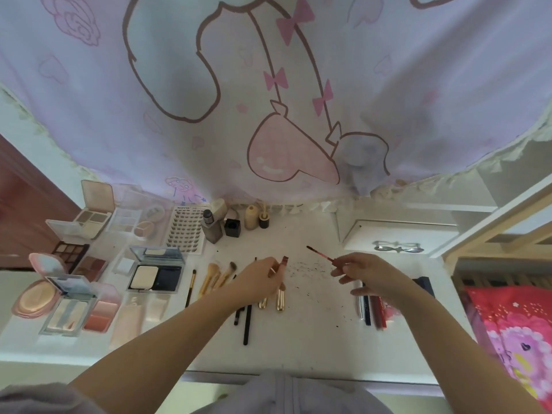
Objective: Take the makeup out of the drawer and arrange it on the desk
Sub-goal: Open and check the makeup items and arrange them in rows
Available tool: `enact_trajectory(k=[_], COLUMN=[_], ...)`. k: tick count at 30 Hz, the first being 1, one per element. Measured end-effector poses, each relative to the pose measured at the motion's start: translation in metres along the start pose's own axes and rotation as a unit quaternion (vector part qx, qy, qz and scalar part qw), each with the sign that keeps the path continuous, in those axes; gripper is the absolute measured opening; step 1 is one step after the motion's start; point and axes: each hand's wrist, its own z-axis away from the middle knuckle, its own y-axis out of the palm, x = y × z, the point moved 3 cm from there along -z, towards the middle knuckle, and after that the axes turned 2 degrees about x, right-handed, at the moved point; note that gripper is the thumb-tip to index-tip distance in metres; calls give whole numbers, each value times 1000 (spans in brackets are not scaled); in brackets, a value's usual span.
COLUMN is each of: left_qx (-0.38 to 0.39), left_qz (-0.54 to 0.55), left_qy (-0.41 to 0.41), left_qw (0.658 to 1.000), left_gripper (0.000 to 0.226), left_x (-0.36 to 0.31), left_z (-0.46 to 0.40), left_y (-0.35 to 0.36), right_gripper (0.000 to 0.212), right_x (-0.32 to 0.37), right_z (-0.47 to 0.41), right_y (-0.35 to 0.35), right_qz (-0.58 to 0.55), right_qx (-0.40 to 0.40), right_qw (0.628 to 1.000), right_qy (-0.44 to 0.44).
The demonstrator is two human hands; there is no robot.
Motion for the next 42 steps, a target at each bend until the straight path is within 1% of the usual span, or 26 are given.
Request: enact_trajectory(k=[2, 3, 5, 6, 8, 10, 11, 13, 16, 20, 23, 26, 29, 31, 33, 35, 37, 42], left_qx=[-18, -30, -54, -65, -86, -98, -100, -101, -108, -115, -119, -136, -136, -107, -63, -28, -15, -36], left_qz=[46, 42, -23, -80, -189, -253, -271, -294, -312, -318, -310, -297, -263, -220, -201, -221, -247, -265], left_qy=[-40, -58, -85, -93, -95, -81, -75, -68, -64, -71, -70, -45, 37, 80, 94, 87, 57, -22], left_qw=[998, 997, 995, 990, 974, 959, 954, 948, 942, 938, 941, 944, 954, 966, 973, 971, 967, 963], left_gripper=[25, 30, 39, 40, 42, 43, 43, 42, 40, 42, 41, 38, 34, 31, 32, 36, 41, 48], left_x=[-4, -4, -2, 0, 5, 9, 12, 18, 24, 30, 33, 30, 4, -20, -45, -65, -75, -80], left_z=[-12, -18, -29, -33, -40, -44, -45, -47, -48, -46, -45, -44, -48, -54, -63, -74, -84, -103], left_y=[19, 28, 42, 48, 57, 63, 65, 66, 63, 55, 50, 48, 58, 73, 94, 119, 138, 152], right_gripper=[18, 17, 15, 14, 14, 19, 22, 28, 39, 38, 41, 39, 28, 24, 22, 19, 19, 21], right_x=[-21, -31, -47, -52, -61, -65, -65, -64, -59, -52, -49, -45, -46, -50, -55, -62, -67, -72], right_z=[-8, -12, -19, -23, -33, -42, -45, -52, -59, -67, -70, -67, -62, -61, -64, -72, -80, -91], right_y=[17, 27, 47, 56, 70, 81, 86, 98, 114, 127, 130, 114, 62, 20, -13, -30, -35, -36], right_qz=[-30, -47, -52, -24, 73, 163, 189, 225, 279, 357, 390, 367, 339, 337, 325, 328, 345, 368], right_qx=[-32, -46, -61, -65, -75, -101, -113, -123, -112, -94, -77, -83, -143, -185, -187, -154, -130, -126], right_qw=[999, 997, 994, 995, 993, 980, 974, 966, 953, 929, 917, 926, 930, 923, 926, 930, 927, 919], right_qy=[27, 41, 67, 72, 62, 51, 46, 41, 38, 29, 25, 22, 11, 16, 35, 64, 76, 68])
